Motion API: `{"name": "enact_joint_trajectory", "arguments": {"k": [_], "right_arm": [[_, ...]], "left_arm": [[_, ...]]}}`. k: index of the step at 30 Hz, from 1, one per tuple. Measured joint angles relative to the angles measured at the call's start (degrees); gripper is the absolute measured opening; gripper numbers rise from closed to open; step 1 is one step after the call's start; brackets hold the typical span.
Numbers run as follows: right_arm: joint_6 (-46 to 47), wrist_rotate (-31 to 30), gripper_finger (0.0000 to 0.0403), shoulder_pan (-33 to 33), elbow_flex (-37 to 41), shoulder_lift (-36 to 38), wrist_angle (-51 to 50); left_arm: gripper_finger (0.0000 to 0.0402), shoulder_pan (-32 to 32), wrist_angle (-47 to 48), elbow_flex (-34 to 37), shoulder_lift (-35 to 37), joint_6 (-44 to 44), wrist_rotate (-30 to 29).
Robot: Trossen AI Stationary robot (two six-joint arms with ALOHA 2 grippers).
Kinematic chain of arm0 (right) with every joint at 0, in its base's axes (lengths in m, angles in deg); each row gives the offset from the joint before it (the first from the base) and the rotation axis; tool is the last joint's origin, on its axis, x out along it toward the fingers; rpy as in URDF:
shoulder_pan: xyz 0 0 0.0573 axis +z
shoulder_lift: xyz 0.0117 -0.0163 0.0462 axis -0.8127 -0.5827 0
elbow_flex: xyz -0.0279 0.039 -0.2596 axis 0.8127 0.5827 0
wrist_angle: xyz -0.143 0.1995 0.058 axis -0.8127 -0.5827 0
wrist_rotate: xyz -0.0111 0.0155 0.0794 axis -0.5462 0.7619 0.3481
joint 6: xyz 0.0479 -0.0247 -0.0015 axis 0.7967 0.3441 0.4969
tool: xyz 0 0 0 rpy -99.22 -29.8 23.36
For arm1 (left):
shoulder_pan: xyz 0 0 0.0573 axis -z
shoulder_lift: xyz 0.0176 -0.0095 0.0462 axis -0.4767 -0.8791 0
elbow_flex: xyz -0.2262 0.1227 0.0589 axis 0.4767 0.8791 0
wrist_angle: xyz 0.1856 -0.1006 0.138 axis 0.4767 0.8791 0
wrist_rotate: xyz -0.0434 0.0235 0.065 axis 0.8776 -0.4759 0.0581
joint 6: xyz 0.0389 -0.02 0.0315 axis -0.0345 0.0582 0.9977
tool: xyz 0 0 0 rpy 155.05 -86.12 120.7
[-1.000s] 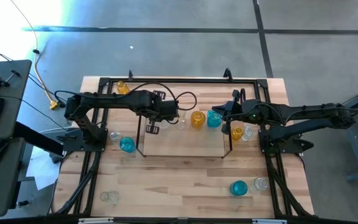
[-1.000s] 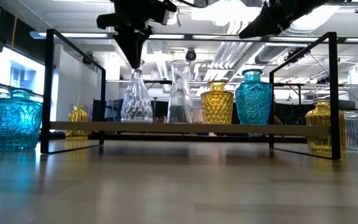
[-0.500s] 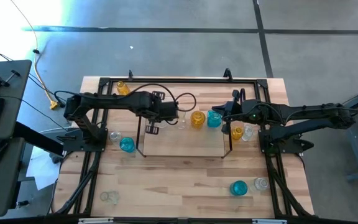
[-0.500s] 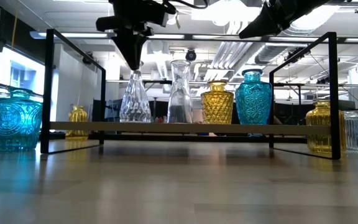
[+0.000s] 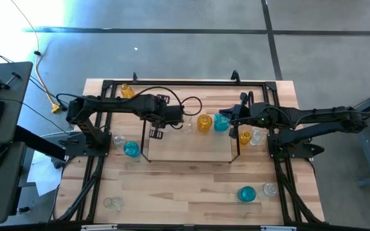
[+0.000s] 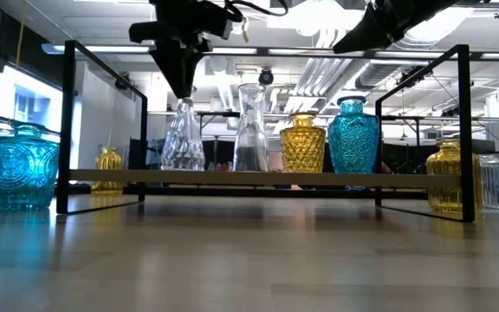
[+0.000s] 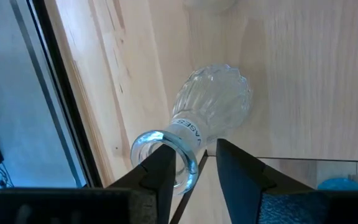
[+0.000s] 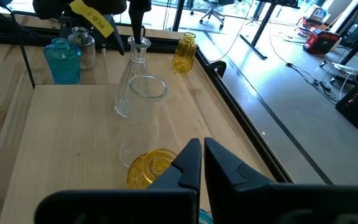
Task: Sort vases onto shelf
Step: Put the transparent vase on the shelf
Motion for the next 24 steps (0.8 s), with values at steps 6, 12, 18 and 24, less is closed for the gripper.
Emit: {"name": "enact_joint_trajectory", "arguments": {"k": [6,12,18,24], "right_arm": [[0.0,0.0,0.0,0.0,0.0,0.0,0.0],[-0.1,0.0,0.0,0.0,0.0,0.0,0.0],[-0.2,0.0,0.0,0.0,0.0,0.0,0.0],[-1.2,0.0,0.0,0.0,0.0,0.1,0.0]], "left_arm": [[0.0108,0.0,0.3,-3.5,0.0,0.0,1.0],[0.0108,0.0,1.6,-6.5,0.0,-0.4,1.4],[0.0101,0.0,6.3,-10.0,0.3,-2.5,3.0],[0.0051,-5.0,7.3,-7.6,4.7,-4.3,5.8]]}}
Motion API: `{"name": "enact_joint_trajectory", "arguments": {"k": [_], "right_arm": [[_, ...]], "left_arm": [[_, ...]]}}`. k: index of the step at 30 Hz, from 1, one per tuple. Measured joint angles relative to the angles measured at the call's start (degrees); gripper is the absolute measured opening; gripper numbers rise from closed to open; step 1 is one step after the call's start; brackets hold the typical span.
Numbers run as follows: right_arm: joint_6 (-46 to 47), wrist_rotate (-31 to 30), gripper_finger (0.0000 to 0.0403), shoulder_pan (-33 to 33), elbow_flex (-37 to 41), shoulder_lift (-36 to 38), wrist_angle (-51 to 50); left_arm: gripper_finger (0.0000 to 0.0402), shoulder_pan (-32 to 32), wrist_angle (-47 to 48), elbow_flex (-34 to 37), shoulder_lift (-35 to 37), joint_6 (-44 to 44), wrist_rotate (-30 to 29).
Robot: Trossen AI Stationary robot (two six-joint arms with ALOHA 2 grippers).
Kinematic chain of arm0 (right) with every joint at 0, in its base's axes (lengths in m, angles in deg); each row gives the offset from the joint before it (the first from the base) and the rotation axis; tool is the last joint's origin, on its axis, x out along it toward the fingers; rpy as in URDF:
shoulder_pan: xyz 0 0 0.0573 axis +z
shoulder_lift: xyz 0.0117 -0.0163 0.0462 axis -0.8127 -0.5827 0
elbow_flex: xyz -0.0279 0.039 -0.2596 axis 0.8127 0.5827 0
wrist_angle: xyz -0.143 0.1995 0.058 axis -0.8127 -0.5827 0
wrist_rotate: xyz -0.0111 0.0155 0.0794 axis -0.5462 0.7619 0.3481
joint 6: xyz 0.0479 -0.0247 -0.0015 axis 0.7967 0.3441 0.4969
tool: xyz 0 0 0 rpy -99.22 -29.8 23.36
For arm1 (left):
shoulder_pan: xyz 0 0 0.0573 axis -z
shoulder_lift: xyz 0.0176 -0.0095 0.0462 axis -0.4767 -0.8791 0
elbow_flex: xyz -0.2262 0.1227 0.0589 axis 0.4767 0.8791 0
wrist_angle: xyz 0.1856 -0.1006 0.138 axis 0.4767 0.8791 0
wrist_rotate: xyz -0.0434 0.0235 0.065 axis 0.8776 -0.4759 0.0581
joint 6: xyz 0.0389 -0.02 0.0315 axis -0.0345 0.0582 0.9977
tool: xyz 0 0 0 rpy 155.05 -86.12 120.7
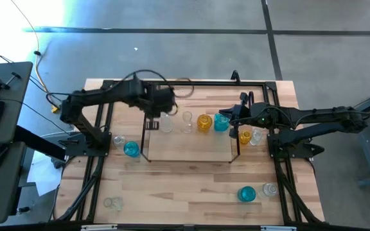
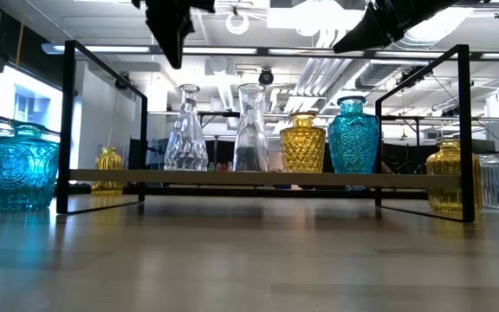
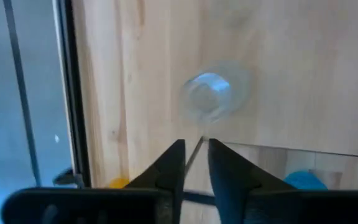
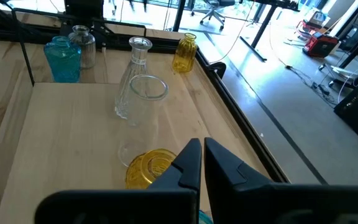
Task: Sort vases onto shelf
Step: Put the transparent vase on the shelf, then put the blue vase on the shelf aligned with the other blue vase
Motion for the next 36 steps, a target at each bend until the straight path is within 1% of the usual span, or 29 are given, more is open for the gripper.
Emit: {"name": "enact_joint_trajectory", "arguments": {"k": [2,5,10,17,22,26,29,32,36], "right_arm": [[-0.3,0.0,0.0,0.0,0.0,0.0,0.0],[-0.4,0.0,0.0,0.0,0.0,0.0,0.0],[-0.3,0.0,0.0,0.0,0.0,0.0,0.0],[-0.3,0.0,0.0,0.0,0.0,0.0,0.0],[-0.3,0.0,0.0,0.0,0.0,0.0,0.0],[-0.3,0.0,0.0,0.0,0.0,0.0,0.0],[-0.3,0.0,0.0,0.0,0.0,0.0,0.0],[0.0,-0.1,0.0,0.7,-1.2,0.0,-1.8],[0.6,-0.2,0.0,3.2,-4.9,0.1,-6.7]], "left_arm": [[0.0029,-2.1,-0.6,1.6,0.9,-0.2,0.9],[0.0005,-4.4,-2.5,4.7,1.4,0.5,4.6],[0.0007,-6.2,-8.2,8.8,1.1,3.0,6.2],[0.0001,-6.7,-9.7,9.0,1.1,3.3,10.4],[0.0,-6.7,-10.0,9.0,1.1,3.3,10.4],[0.0,-7.4,-9.8,8.9,1.7,3.3,8.4],[0.0,-8.0,-10.9,8.8,4.5,2.6,7.9],[0.0,-8.5,-15.0,10.5,9.1,0.6,11.1],[0.0,-8.6,-26.8,18.6,17.7,-2.7,14.0]]}}
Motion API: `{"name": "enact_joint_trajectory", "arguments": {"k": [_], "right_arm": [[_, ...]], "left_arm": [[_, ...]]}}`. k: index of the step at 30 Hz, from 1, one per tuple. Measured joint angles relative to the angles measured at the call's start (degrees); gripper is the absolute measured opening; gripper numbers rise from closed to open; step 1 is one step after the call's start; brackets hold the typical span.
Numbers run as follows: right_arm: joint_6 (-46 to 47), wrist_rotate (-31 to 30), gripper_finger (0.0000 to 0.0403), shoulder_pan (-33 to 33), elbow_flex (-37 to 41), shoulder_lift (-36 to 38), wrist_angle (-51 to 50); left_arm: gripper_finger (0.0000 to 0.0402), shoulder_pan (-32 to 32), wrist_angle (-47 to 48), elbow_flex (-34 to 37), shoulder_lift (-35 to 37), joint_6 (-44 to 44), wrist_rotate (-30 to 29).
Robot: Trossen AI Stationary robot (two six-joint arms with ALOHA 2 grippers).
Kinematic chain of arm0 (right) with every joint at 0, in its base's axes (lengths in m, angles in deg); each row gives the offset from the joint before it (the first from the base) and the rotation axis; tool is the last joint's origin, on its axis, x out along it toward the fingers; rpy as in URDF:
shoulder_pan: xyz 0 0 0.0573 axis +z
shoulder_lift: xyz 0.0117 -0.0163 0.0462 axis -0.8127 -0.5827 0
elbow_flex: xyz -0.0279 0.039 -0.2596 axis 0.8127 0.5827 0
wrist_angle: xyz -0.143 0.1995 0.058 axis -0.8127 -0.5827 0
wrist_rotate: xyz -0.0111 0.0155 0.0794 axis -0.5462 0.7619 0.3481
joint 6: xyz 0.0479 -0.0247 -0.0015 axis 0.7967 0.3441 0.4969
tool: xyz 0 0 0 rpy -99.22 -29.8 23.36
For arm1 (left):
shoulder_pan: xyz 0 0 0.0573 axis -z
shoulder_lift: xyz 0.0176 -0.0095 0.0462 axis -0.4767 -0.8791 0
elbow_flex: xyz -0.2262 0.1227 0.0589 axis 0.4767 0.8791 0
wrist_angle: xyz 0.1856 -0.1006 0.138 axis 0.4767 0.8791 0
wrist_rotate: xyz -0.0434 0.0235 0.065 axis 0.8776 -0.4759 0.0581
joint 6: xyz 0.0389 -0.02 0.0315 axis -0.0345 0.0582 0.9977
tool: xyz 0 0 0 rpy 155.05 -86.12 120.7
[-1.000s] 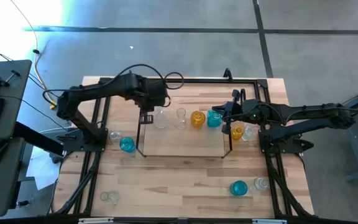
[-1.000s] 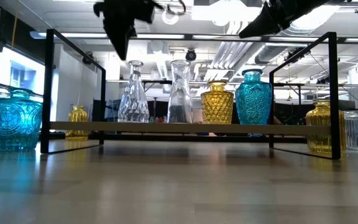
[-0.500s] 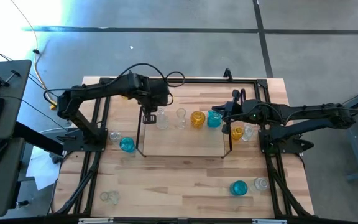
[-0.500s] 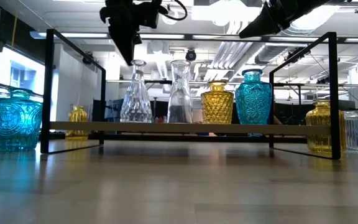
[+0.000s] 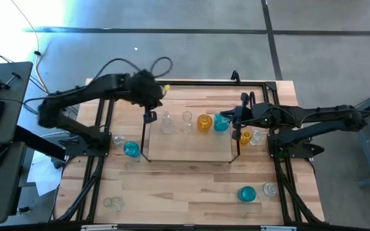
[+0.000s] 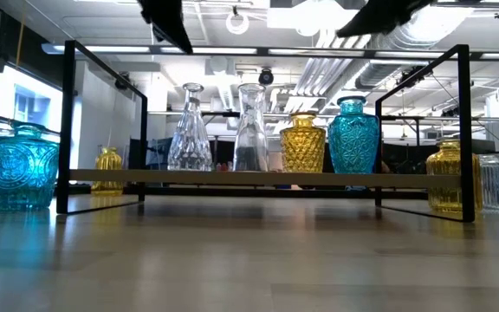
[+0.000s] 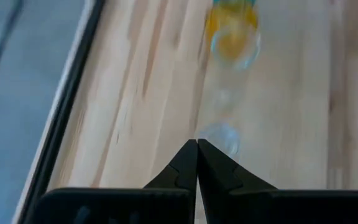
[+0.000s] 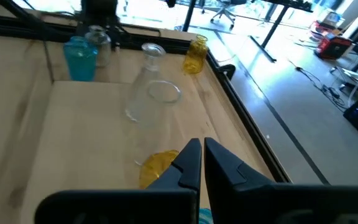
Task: Sort vases onto shelf
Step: Put the blue vase on the shelf aligned with the other blue vase
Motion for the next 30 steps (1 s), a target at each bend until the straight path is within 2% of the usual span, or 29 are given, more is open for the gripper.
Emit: {"name": "enact_joint_trajectory", "arguments": {"k": [5,9,13,17,23,27,30], "right_arm": [[2.1,-2.0,0.0,4.4,-2.7,0.0,-4.9],[8.3,-4.0,0.0,8.2,-3.0,0.0,-10.8],[15.4,-6.1,0.0,12.8,-3.0,0.0,-16.1],[21.5,-8.0,0.0,17.8,-3.1,1.0,-20.0],[36.3,-10.9,0.0009,24.6,-6.2,1.2,-30.3],[47.6,-11.0,0.0041,29.0,-6.3,1.2,-35.6],[56.1,-7.4,0.0077,32.7,-6.3,0.7,-36.2]], "left_arm": [[0.0,0.0,-19.8,15.3,11.9,-3.5,4.3],[0.0,0.0,-35.3,28.1,20.3,-6.6,8.0],[0.0,0.0,-45.0,36.9,26.4,-8.4,9.8],[0.0,0.0,-50.2,42.0,30.3,-8.6,9.8],[0.0,0.0,-57.4,47.5,33.2,-9.0,9.8],[0.0,0.0,-61.9,51.6,33.1,-9.9,9.9],[0.0,0.0,-64.6,53.6,33.1,-10.2,9.9]]}}
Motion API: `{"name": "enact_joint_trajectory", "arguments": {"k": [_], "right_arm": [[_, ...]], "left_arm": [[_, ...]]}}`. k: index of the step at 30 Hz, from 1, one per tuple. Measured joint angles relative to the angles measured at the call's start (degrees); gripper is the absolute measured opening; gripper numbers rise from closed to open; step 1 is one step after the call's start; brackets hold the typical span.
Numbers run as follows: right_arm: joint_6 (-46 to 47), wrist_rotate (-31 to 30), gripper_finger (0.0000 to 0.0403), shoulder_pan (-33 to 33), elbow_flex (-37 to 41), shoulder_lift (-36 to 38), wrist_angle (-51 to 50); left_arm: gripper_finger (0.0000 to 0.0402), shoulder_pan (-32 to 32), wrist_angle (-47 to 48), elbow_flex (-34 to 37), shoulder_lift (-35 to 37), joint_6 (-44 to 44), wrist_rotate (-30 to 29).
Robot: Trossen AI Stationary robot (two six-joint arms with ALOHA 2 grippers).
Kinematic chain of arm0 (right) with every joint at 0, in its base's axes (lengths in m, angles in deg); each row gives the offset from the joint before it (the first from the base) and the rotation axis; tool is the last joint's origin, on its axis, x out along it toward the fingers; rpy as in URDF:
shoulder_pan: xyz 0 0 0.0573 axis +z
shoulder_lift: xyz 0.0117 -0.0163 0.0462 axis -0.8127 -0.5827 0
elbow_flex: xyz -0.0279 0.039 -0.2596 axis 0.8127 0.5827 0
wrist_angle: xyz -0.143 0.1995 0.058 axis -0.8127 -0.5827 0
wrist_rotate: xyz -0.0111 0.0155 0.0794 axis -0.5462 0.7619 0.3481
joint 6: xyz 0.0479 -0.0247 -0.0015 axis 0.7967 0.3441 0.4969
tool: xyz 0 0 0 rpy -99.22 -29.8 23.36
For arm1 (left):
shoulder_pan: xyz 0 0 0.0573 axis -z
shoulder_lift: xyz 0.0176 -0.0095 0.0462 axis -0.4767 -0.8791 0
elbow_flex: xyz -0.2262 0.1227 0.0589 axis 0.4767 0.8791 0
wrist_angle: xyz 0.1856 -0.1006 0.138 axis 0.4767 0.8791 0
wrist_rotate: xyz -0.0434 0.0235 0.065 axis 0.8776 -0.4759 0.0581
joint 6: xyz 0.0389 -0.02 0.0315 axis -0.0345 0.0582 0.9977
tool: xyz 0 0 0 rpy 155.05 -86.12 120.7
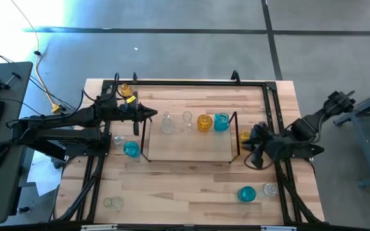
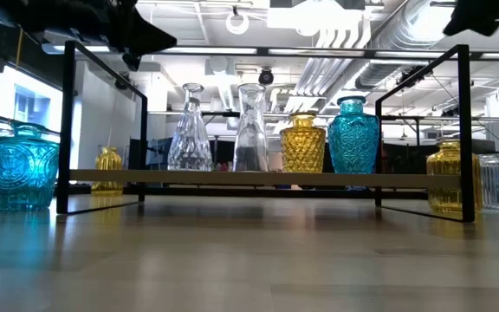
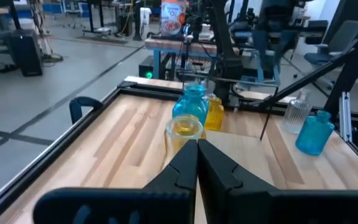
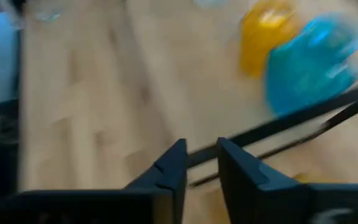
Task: Sort vases onto shelf
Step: Put the blue vase on the shelf aligned with the other blue vase
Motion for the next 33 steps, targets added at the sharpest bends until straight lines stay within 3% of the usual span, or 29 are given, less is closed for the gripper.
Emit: {"name": "enact_joint_trajectory", "arguments": {"k": [5,12,20,25,33], "right_arm": [[9.4,1.6,0.0124,6.7,0.0,-2.6,0.0],[20.9,7.2,0.013,11.9,0.0,-7.7,0.0],[36.2,21.5,0.0138,15.3,0.0,-14.1,3.0],[39.4,27.3,0.0172,16.1,0.0,-17.9,6.2],[38.1,27.9,0.0216,16.0,0.0,-20.3,6.0]], "left_arm": [[0.0,0.0,-1.4,1.0,0.0,-0.3,0.0],[0.0,0.0,-1.8,1.0,0.2,0.7,0.0],[0.0,0.0,-2.2,1.1,0.7,0.8,-0.2],[0.0,0.0,-2.1,1.1,0.6,0.7,-0.2],[0.0,0.0,-1.8,1.1,0.6,0.9,-0.3]]}}
